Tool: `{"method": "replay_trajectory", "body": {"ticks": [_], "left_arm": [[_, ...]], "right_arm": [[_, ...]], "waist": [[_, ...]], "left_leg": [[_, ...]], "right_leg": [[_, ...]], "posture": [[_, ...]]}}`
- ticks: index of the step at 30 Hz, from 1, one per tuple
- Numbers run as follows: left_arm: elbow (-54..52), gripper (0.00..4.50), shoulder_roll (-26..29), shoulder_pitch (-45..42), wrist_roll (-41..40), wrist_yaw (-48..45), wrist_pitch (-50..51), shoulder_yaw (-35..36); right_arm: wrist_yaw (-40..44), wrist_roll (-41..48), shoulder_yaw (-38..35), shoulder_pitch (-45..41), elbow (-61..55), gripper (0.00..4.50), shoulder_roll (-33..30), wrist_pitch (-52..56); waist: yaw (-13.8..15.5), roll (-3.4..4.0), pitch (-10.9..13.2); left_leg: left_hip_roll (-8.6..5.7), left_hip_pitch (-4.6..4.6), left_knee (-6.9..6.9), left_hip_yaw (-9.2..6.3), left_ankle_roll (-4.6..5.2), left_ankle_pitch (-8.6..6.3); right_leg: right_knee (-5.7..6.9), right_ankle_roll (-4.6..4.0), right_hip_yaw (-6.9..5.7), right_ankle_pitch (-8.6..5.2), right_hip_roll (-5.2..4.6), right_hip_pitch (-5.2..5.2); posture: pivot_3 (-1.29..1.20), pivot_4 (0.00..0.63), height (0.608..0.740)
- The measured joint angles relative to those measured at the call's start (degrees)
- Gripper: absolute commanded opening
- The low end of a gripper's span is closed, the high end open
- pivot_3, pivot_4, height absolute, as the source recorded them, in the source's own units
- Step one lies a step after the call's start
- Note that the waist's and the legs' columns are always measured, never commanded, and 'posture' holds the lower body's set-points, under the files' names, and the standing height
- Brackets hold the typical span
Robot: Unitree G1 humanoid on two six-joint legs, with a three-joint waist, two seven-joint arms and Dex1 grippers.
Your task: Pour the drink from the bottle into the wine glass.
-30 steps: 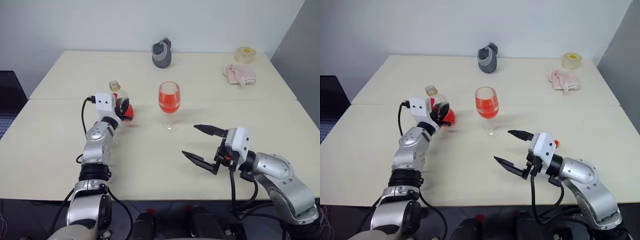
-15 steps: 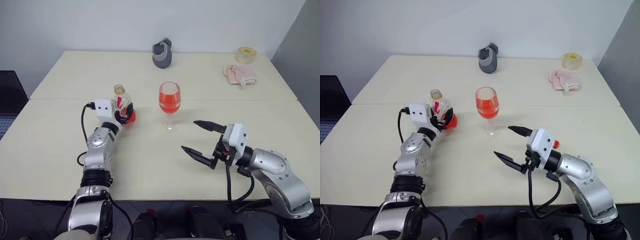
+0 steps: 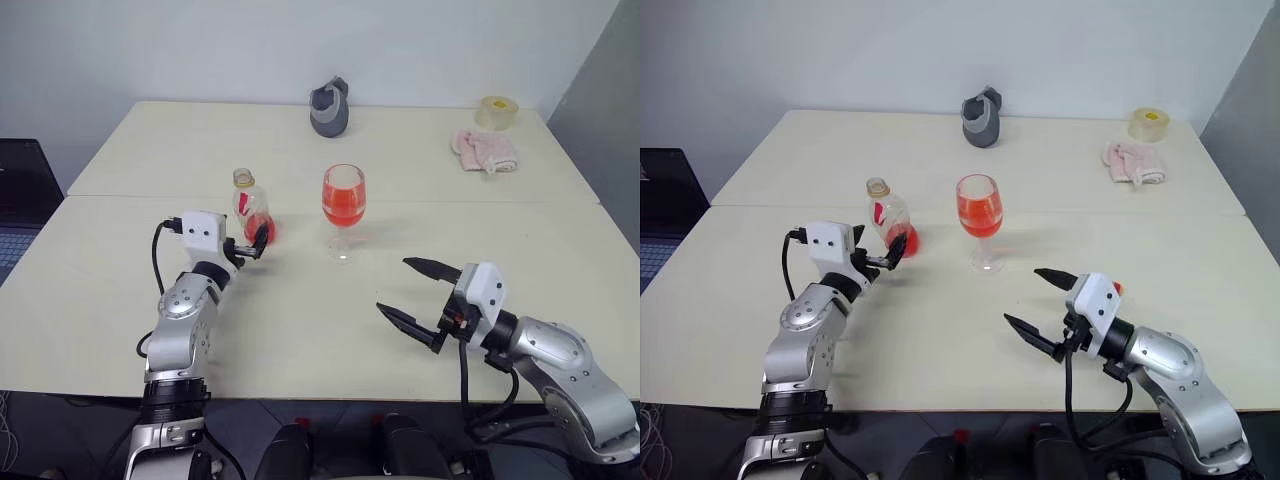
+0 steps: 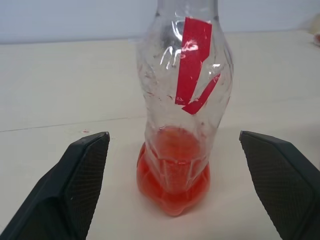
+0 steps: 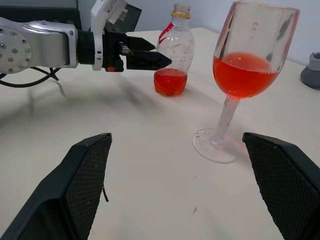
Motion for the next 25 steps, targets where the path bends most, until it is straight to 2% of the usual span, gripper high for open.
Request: {"method": "replay_trajectory", "body": {"ticks": [3, 8, 13, 19, 25], "left_arm": [[-4.6, 4.46, -0.1, 3.2, -1.3, 0.8, 3.3, 0.4], [-13.5, 4.46, -1.3, 10.5, -5.1, 1.5, 10.6, 0.4], [-20.9, 4.46, -1.9, 15.7, -6.0, 2.8, 14.9, -1.0], [-25.6, 4.46, -4.4, 17.1, -3.3, 7.7, 18.0, -6.0], [-30.5, 4.46, -5.4, 20.3, -0.6, 10.9, 18.9, -9.2]], "right_arm": [[-2.1, 1.1, -1.8, 2.4, -1.4, 4.50, 0.3, 1.5], [-9.4, 3.6, -7.7, 7.1, -4.9, 4.50, 3.5, 5.8], [-24.6, 0.1, -14.4, 10.1, -7.5, 4.50, 9.8, 13.5], [-37.5, -8.2, -14.0, 13.7, -9.8, 4.50, 16.8, 17.9], [-40.3, -11.2, -11.4, 14.6, -10.4, 4.50, 20.4, 18.4]], "waist": [[0.0, 0.01, 0.0], [0.2, 0.03, 0.0], [0.3, 0.18, -0.1], [0.2, 0.33, -0.2], [0.1, 0.51, -0.3]], "left_leg": [[0.01, 0.48, -0.17, -0.01, 0.02, -0.02], [0.05, 0.47, -0.18, -0.19, 0.15, -0.10], [0.03, 0.46, -0.20, -0.17, 0.02, -0.03], [-0.01, 0.48, -0.23, -0.08, 0.02, -0.03], [0.00, 0.50, -0.29, -0.01, 0.15, -0.10]], "right_leg": [[-0.29, 0.00, -0.03, 0.00, 0.01, 0.49], [-0.40, 0.00, -0.17, 0.00, 0.01, 0.62], [-0.47, 0.00, -0.15, -0.01, 0.01, 0.63], [-0.52, 0.01, -0.10, -0.01, 0.02, 0.64], [-0.56, 0.00, -0.10, -0.01, 0.11, 0.64]], "posture": [[0.00, 0.150, 0.740], [0.00, 0.150, 0.740], [0.00, 0.150, 0.740], [0.00, 0.150, 0.740], [0.00, 0.150, 0.740]]}}
